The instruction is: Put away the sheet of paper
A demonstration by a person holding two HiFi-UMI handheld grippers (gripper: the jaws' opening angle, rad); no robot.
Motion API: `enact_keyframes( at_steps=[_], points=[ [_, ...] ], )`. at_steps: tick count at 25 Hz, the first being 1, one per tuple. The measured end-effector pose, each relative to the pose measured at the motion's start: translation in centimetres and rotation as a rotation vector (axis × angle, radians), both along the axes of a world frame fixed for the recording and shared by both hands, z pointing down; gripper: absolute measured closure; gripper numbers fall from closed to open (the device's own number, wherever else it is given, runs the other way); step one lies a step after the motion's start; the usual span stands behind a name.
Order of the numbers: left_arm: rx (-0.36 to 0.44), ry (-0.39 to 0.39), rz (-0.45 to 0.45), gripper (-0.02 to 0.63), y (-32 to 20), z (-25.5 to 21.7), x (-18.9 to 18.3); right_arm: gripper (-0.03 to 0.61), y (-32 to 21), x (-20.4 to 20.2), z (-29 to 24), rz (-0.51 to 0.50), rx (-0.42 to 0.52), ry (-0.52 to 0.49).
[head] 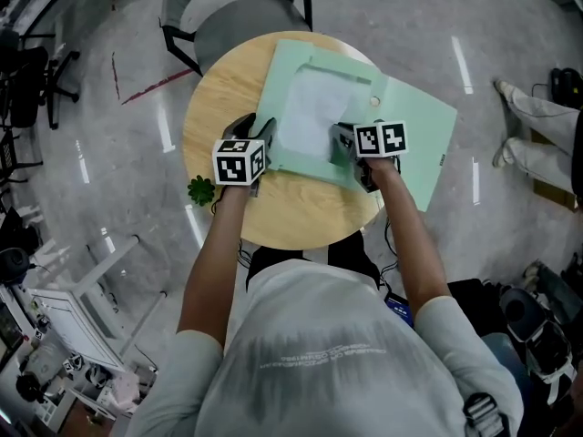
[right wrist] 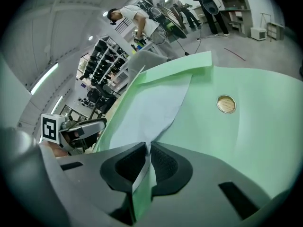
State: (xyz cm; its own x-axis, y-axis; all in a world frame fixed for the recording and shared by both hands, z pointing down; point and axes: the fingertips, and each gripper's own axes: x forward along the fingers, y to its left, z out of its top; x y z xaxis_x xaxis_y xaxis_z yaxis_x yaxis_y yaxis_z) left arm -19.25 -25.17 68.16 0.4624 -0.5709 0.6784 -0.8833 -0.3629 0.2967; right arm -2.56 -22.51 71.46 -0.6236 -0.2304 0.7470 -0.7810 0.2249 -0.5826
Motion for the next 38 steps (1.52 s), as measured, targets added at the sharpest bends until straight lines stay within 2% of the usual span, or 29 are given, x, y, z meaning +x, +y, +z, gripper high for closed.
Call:
enact_keyframes(
  at_steps=[3,7,12,15,17,20,23,25,27,28,32,36,38],
  points=[
    [0.003,0.006,-0.003,0.403,0.0,0.0,0.0,0.515,-0.1,-0.8,0.0,-0.014,0.002,0.003],
    [-0.001,0.016,0.003,0.403,-0.1,0.1,-0.1,0.5,0.0,0.1,-0.6,0.027,0.014,0.012],
    [-0.015,0.042,-0.008,0.405,-0.1,0.1,-0.4,0.43,1.0,2.6,-2.8,0.042,0.026,0.029],
    [-0.029,0.067,-0.038,0.404,0.0,-0.5,-0.4,0.4,1.0,4.6,-5.5,0.048,0.084,0.029],
    [-0.002,0.073,-0.049,0.405,0.0,-2.0,-0.4,0.403,0.3,6.0,-8.1,0.055,0.162,0.038],
    [0.077,0.05,-0.017,0.405,-0.4,-5.5,0.0,0.435,-1.2,8.2,-12.9,0.065,0.303,0.049],
    [0.192,0.027,-0.016,0.412,-1.7,-10.8,-0.4,0.475,-3.0,10.2,-18.5,0.092,0.451,0.048],
    [0.288,0.012,-0.028,0.466,-3.4,-15.3,-1.1,0.513,-4.9,11.0,-22.9,0.093,0.57,0.066],
    [0.372,-0.013,-0.025,0.539,-4.3,-20.0,-1.6,0.535,-5.7,11.5,-27.1,0.07,0.681,0.117],
    [0.411,-0.027,-0.016,0.556,-4.4,-22.2,-1.6,0.541,-5.7,11.7,-29.1,0.052,0.731,0.147],
    [0.579,-0.09,0.056,0.584,-3.6,-30.8,-0.8,0.549,-5.3,11.2,-36.0,-0.024,0.918,0.222],
    [0.739,-0.14,0.107,0.586,-2.2,-38.4,0.0,0.55,-5.1,9.4,-42.0,-0.092,1.072,0.23],
    [0.793,-0.15,0.116,0.586,-1.2,-41.4,0.2,0.549,-4.8,8.5,-44.5,-0.12,1.127,0.222]
  ],
)
